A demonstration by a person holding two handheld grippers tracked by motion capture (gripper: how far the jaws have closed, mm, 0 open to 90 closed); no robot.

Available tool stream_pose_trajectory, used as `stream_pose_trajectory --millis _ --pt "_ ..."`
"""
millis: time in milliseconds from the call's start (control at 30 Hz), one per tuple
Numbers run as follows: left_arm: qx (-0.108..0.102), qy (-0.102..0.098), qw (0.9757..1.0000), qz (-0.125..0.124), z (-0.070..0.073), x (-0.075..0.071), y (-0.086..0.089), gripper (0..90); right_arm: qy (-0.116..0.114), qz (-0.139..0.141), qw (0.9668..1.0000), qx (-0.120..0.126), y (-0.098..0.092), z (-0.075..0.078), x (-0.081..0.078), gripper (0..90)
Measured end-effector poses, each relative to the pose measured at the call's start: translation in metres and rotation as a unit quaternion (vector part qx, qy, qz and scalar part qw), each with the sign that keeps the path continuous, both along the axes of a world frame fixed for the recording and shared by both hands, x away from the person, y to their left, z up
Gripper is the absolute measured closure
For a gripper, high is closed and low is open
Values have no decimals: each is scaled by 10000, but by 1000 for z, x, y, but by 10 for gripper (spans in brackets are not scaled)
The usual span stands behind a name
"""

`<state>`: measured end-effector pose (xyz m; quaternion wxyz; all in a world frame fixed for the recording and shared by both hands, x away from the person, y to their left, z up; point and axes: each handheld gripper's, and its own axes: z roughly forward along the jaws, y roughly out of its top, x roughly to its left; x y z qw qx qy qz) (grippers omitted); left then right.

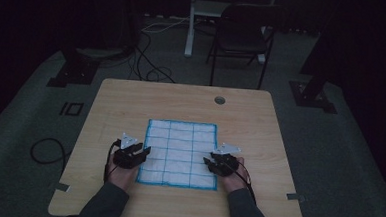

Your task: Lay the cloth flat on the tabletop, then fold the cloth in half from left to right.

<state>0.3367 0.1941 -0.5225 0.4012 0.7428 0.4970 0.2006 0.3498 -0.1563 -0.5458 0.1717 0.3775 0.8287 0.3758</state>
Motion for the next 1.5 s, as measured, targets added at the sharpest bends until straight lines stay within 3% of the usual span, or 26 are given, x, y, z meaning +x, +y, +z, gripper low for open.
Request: stream_pose_trajectory --millis 367,900,1267,1500 --pt "56 27 9999 136 2 18 -1 575 -13 -4 10000 -10 0 0 0 606" --pt "167 309 9985 418 -13 47 -3 546 -29 3 10000 15 0 -1 0 605" --pt "210 394 9980 439 -19 46 -4 541 -34 1 10000 29 0 -1 -1 605" --pt "195 340 9985 376 -21 33 -14 537 -31 -9 10000 39 0 -1 -1 605"
